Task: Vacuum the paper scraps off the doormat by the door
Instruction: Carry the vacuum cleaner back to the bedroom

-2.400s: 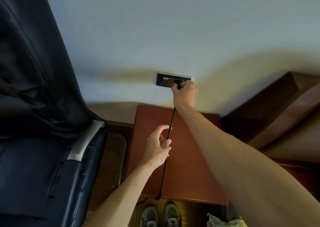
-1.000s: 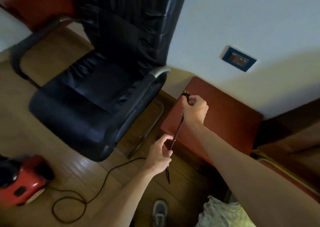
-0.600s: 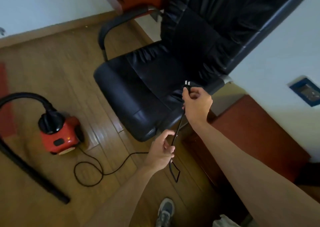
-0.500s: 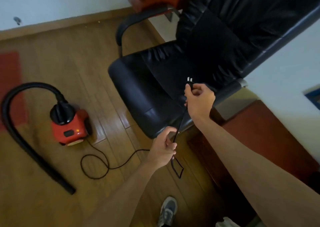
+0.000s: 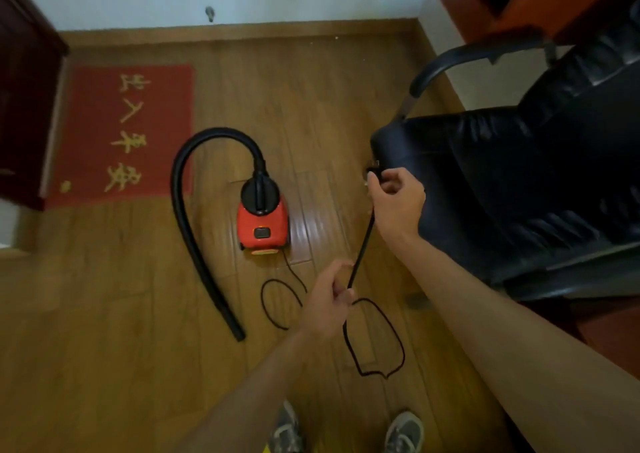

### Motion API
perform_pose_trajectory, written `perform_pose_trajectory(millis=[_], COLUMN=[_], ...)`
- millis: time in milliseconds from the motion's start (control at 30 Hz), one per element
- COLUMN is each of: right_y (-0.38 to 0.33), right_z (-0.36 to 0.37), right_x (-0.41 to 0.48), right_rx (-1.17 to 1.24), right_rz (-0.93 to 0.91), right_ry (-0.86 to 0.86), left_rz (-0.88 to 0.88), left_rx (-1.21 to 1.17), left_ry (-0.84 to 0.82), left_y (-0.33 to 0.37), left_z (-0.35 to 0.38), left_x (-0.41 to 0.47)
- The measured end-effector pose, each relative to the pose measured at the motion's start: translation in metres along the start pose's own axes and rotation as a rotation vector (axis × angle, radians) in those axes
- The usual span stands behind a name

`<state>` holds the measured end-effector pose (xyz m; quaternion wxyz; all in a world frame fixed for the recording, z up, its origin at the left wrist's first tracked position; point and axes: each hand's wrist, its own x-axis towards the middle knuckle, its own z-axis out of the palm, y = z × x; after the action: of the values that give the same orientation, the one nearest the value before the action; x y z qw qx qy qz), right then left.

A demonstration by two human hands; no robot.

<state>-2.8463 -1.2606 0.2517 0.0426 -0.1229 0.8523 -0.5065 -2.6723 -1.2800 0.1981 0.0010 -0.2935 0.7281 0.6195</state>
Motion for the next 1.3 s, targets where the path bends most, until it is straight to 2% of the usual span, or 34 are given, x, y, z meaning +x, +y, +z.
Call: perform_pose_trajectory(millis=[267, 567, 667, 967, 1067, 1300], right_y=[-0.036, -0.036, -0.025, -0.012, -0.011, -0.015], right_z=[0.105, 0.185, 0.209, 0.261, 0.275, 0.313], right_x=[-0.019, 0.015, 0.029, 0.067, 0.075, 0.091], right_rx=[0.042, 0.055, 0.056, 0.041, 0.032, -0.027], right_rz=[-0.023, 0.019, 0.05, 0.117, 0.121, 0.146], right_ry=[-0.202, -0.347, -0.396, -0.457, -0.465, -0.412], left_rz=[-0.053, -0.067, -0.125, -0.248, -0.24, -0.294], left_rx=[-0.042, -0.104, -0.094, -0.147, -0.16, -0.248], left_ry=[0.135, 0.245, 0.257, 0.272, 0.264, 0.228], left_y=[-0.046, -0.068, -0.081, -0.103, -0.109, -0.123], left_z=[-0.082, -0.124, -0.131, -0.144, -0.15, -0.181], left_x=[0.005, 0.05, 0.071, 0.123, 0.137, 0.165])
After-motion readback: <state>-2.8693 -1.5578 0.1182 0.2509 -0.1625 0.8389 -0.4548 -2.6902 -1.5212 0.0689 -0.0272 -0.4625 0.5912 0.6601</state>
